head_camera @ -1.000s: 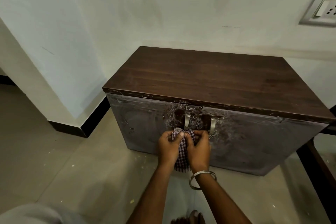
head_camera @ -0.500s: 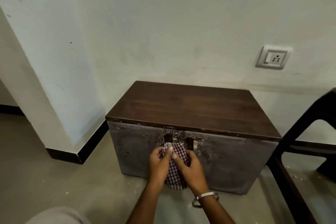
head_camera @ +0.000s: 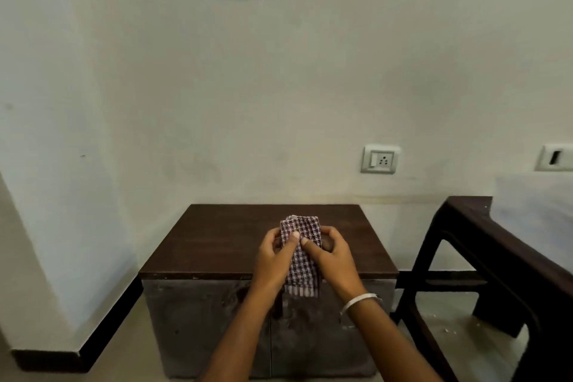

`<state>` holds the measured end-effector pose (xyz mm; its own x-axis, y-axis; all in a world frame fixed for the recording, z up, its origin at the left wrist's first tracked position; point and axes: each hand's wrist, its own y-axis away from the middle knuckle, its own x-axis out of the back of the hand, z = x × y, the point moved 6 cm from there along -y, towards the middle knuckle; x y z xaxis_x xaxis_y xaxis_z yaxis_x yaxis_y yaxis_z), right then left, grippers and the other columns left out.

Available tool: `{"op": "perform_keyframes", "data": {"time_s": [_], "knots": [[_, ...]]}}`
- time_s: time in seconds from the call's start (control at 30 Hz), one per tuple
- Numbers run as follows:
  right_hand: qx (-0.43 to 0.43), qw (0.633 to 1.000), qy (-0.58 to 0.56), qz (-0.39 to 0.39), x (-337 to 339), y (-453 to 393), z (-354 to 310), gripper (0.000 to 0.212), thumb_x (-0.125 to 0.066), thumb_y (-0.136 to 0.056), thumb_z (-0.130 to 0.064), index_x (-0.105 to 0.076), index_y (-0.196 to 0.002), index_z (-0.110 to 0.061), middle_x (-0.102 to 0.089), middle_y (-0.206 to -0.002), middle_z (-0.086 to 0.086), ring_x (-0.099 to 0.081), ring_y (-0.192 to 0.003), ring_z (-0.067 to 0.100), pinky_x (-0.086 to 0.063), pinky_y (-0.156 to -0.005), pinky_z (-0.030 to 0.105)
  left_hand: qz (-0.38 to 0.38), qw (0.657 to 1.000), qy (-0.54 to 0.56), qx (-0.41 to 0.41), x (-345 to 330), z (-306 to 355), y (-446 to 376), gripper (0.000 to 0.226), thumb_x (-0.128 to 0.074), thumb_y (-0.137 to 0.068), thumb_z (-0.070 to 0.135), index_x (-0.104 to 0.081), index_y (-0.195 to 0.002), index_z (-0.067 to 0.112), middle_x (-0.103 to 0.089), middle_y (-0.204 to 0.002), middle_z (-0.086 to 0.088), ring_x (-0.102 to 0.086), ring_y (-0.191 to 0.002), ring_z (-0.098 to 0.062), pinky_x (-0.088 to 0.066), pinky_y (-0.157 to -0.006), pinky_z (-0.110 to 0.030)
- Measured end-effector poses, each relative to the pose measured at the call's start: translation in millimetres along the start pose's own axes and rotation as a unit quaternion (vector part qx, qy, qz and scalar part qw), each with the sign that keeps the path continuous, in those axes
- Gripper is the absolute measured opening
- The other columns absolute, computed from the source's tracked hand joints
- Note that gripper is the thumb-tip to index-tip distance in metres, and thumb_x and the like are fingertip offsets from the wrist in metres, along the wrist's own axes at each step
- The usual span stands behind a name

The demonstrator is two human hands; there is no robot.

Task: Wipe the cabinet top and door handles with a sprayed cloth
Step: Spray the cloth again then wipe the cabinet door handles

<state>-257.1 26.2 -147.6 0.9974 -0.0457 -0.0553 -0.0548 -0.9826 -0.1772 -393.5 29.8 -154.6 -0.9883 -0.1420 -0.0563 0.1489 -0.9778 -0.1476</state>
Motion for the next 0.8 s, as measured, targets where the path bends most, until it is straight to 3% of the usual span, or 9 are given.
{"op": "perform_keyframes", "data": {"time_s": [0.1,0.3,0.37,0.47,0.53,0.63,0.7,0.8], "knots": [[0.009,0.998,-0.033,0.059,36,-8,-36,0.031,-0.069,-0.087,-0.012,-0.056,-0.115,-0.009,-0.073,-0.099,0.007,-0.072,-0.090,0.018,-0.059,-0.076,0.029,-0.058,0.998,0.019,-0.005,-41,31,-2,0.035,-0.066,-0.087,0.032,-0.055,-0.119,0.023,-0.066,-0.107,0.003,-0.067,-0.091,-0.008,-0.052,-0.060,-0.015],[0.022,0.985,-0.048,0.166,119,-21,-106,0.034,-0.066,-0.090,-0.014,-0.052,-0.120,-0.009,-0.069,-0.107,0.015,-0.070,-0.096,0.028,-0.057,-0.088,0.046,-0.161,0.986,0.043,-0.017,-136,88,-5,0.035,-0.067,-0.087,0.025,-0.051,-0.118,0.028,-0.066,-0.105,0.006,-0.068,-0.090,-0.009,-0.055,-0.069,-0.024],[0.030,0.977,-0.054,0.204,151,-23,-128,0.032,-0.066,-0.090,-0.015,-0.052,-0.118,-0.010,-0.068,-0.107,0.013,-0.070,-0.095,0.026,-0.058,-0.086,0.044,-0.196,0.979,0.041,-0.025,-171,109,-5,0.035,-0.064,-0.088,0.019,-0.050,-0.119,0.028,-0.065,-0.104,0.006,-0.068,-0.088,-0.009,-0.055,-0.066,-0.023],[0.030,0.960,-0.044,0.276,202,-27,-159,0.029,-0.067,-0.089,-0.019,-0.050,-0.113,-0.014,-0.066,-0.109,0.010,-0.068,-0.095,0.025,-0.058,-0.084,0.042,-0.245,0.969,0.020,-0.030,-224,136,-7,0.046,-0.062,-0.086,0.015,-0.048,-0.129,0.020,-0.064,-0.110,-0.001,-0.067,-0.092,-0.016,-0.058,-0.074,-0.032],[0.019,0.946,-0.029,0.321,234,-31,-178,0.030,-0.065,-0.089,-0.021,-0.052,-0.114,-0.010,-0.066,-0.112,0.012,-0.067,-0.099,0.029,-0.056,-0.089,0.047,-0.252,0.967,-0.003,-0.047,-258,153,-9,0.050,-0.063,-0.083,0.018,-0.047,-0.130,0.016,-0.062,-0.106,0.002,-0.066,-0.089,-0.013,-0.057,-0.071,-0.029],[-0.005,0.922,0.018,0.387,274,-36,-198,0.033,-0.062,-0.089,-0.017,-0.059,-0.115,0.002,-0.067,-0.112,0.018,-0.066,-0.099,0.033,-0.055,-0.091,0.047,-0.205,0.975,-0.053,-0.065,-298,167,-17,0.044,-0.066,-0.079,0.023,-0.053,-0.121,0.016,-0.062,-0.103,0.001,-0.061,-0.083,-0.009,-0.051,-0.066,-0.023],[-0.020,0.903,0.045,0.428,296,-40,-206,0.034,-0.056,-0.089,-0.012,-0.058,-0.118,0.006,-0.065,-0.116,0.021,-0.065,-0.102,0.034,-0.055,-0.089,0.040,-0.193,0.974,-0.088,-0.082,-323,172,-22,0.037,-0.067,-0.080,0.022,-0.059,-0.114,0.014,-0.066,-0.109,-0.004,-0.061,-0.085,-0.014,-0.052,-0.072,-0.026],[-0.059,0.878,0.058,0.472,317,-48,-213,0.047,-0.052,-0.091,-0.005,-0.041,-0.136,0.006,-0.053,-0.133,0.024,-0.058,-0.116,0.037,-0.049,-0.090,0.037,-0.208,0.964,-0.115,-0.120,-357,177,-30,0.043,-0.071,-0.081,0.020,-0.058,-0.121,0.010,-0.063,-0.122,-0.008,-0.060,-0.106,-0.022,-0.050,-0.088,-0.029]]}}
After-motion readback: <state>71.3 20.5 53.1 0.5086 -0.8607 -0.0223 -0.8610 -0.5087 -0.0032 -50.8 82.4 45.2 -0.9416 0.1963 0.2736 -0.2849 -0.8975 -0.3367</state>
